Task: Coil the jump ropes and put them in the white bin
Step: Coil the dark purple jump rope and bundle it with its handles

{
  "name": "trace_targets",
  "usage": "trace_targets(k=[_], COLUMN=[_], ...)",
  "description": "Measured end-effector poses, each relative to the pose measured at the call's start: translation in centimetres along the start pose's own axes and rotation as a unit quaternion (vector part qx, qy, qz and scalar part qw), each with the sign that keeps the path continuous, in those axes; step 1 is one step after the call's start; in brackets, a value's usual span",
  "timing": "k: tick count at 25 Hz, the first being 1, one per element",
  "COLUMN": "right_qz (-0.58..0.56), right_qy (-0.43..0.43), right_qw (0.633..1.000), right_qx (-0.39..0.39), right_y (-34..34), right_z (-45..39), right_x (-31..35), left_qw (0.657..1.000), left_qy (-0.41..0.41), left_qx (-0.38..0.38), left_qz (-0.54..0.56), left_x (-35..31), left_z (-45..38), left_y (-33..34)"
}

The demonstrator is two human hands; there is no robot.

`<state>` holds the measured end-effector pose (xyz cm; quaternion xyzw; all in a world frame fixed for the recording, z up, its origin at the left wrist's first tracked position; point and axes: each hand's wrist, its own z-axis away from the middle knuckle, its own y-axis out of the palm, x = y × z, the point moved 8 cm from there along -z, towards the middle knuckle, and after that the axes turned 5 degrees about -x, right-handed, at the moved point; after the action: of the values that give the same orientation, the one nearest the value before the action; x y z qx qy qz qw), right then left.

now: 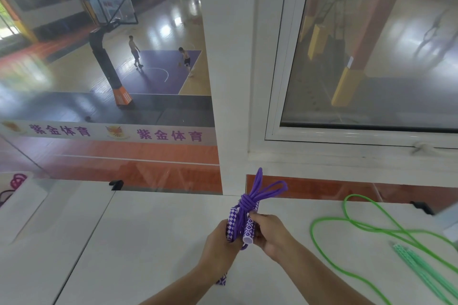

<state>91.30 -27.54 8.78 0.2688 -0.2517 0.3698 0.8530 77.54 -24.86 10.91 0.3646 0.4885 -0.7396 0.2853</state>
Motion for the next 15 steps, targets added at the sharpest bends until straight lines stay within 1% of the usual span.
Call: trace_targets(k=[3, 6, 9, 11, 13, 15], right_qz=[0.011, 0.084, 0.135, 0.152, 0.182, 0.218], right_qy=[0.014, 0.019, 0.018, 0.016, 0.010, -0.002], right_qw=[1.000, 0.996, 0.990, 0.987, 0.980, 0.973], right_qx=[-0.007, -0.005, 0.023, 0.055, 0.073, 0.082], right_y=[-0.5, -1.4, -1.8, -1.7, -1.6, -1.2], right_z=[-0.3, -0.7, -0.3, 0.0, 0.4, 0.6], right_x=[0.0, -0.2, -0.2, 0.1, 0.4, 0.3], left_qw=[1.000, 0.998, 0.996, 0.997, 0.997, 0.995], left_qy=[0.018, 0.035, 0.054, 0.038, -0.008, -0.043], left_qx=[0.023, 0.044, 0.057, 0.066, 0.074, 0.063], left_qz=[-0.002, -0.033, -0.051, -0.023, 0.031, 0.068], left_x=[-0.2, -0.1, -0.1, 0.2, 0.8, 1.2], left_z=[0.0, 0.2, 0.4, 0.5, 0.4, 0.1], left_y=[0.1, 0.3, 0.2, 0.0, 0.1, 0.4])
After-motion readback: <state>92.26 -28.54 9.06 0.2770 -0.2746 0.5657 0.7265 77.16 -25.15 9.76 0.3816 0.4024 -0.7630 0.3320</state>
